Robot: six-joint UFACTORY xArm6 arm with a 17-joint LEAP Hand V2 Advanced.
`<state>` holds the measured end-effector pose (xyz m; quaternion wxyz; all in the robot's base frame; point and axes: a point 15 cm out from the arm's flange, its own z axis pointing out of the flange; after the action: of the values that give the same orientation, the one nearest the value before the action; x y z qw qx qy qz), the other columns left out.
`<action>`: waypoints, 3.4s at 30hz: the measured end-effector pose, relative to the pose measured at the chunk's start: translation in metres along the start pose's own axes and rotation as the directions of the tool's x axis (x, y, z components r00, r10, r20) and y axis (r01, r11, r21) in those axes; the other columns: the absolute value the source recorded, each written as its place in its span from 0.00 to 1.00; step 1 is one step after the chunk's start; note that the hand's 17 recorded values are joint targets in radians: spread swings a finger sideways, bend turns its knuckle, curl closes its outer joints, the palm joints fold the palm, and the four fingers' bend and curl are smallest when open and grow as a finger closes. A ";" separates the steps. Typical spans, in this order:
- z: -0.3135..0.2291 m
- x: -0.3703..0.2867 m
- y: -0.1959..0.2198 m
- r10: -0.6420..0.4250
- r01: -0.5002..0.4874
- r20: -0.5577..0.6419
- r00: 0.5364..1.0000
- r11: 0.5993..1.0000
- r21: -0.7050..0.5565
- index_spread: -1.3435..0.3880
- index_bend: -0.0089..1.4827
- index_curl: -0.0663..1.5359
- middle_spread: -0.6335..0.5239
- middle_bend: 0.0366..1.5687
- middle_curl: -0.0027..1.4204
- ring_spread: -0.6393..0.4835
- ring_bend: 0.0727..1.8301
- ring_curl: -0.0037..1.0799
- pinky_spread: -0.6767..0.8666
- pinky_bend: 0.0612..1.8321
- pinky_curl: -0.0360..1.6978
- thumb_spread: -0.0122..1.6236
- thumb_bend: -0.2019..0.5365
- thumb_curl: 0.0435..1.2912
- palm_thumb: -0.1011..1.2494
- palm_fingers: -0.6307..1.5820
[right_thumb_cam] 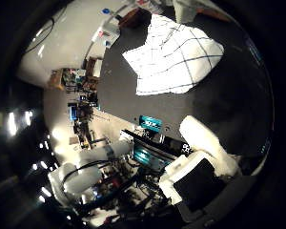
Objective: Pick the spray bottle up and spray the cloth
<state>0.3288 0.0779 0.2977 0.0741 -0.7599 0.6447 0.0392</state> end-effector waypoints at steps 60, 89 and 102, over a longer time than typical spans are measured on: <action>-0.116 0.180 -0.012 0.056 -0.105 0.112 0.992 0.863 0.494 0.56 0.13 0.25 0.56 0.10 0.21 0.71 0.08 0.23 0.69 0.10 0.20 0.70 0.25 0.16 0.34 0.40; -0.137 0.331 -0.031 0.136 -0.258 0.326 0.936 0.893 0.368 0.63 0.11 0.21 0.67 0.08 0.21 0.72 0.08 0.24 0.66 0.16 0.21 0.67 0.24 0.15 0.25 0.27; -0.137 0.375 -0.059 0.082 -0.293 0.464 0.882 0.866 0.404 0.70 0.11 0.19 0.72 0.09 0.18 0.71 0.07 0.24 0.60 0.14 0.21 0.67 0.25 0.17 0.28 0.26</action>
<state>0.4445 -0.3006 0.3780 0.3897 -0.6238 0.6749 0.0586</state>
